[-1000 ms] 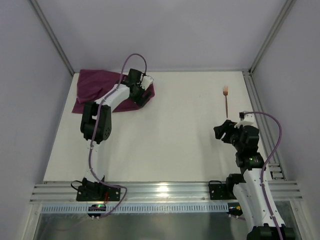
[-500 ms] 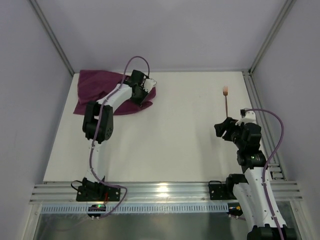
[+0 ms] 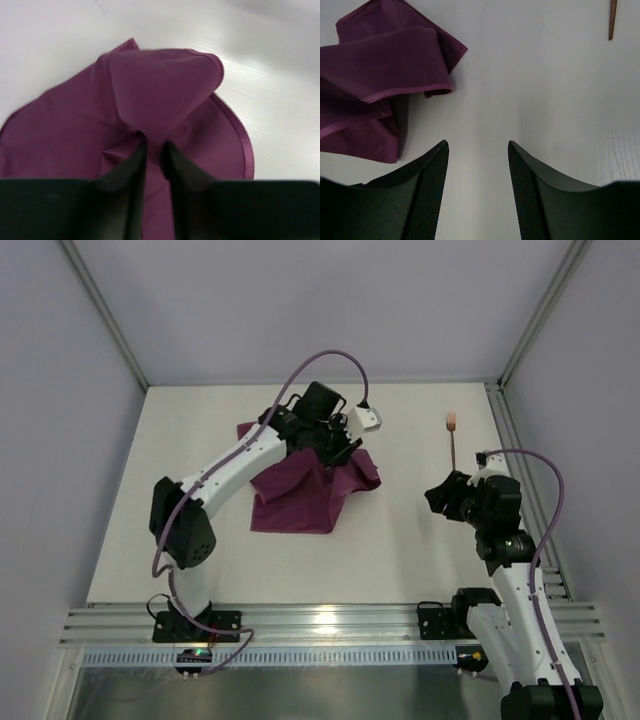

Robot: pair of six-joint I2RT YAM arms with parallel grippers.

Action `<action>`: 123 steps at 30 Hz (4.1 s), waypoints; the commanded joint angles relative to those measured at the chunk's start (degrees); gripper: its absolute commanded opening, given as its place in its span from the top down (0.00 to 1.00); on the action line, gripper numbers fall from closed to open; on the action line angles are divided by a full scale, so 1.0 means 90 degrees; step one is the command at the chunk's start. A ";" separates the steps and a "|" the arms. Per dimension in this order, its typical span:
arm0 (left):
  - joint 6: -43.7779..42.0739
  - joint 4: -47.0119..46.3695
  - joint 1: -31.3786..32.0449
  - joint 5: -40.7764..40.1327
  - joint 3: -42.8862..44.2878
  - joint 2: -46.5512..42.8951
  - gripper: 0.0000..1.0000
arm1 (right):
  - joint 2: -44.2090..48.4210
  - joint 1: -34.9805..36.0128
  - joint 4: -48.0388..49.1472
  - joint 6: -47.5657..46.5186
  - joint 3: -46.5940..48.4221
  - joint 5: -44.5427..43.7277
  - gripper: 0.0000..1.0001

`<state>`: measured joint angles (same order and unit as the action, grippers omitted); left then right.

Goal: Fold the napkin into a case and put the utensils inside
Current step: Move the crumpled napkin to the center of the board, then pick up the crumpled napkin from the center of the board.

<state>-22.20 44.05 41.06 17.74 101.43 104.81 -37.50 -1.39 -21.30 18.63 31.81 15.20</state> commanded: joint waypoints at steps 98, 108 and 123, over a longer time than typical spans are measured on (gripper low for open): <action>-0.0600 -0.0793 -0.2345 -0.2694 -0.4453 -0.2320 1.00 | -0.7252 0.3787 -0.0536 -0.0547 0.5784 0.0227 0.37; -0.0532 -0.0901 -0.2794 -0.2488 -0.4385 -0.2027 1.00 | -0.4303 0.3719 0.0501 -0.0567 0.3255 -0.0536 0.25; -0.0385 -0.0794 -0.2921 -0.2449 -0.4248 -0.2046 1.00 | -0.2670 0.4734 0.1186 0.1151 -0.0165 -0.2009 0.70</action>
<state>-26.76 37.54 15.11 -4.84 61.49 88.01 -64.29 40.05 -14.90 23.77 30.79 2.57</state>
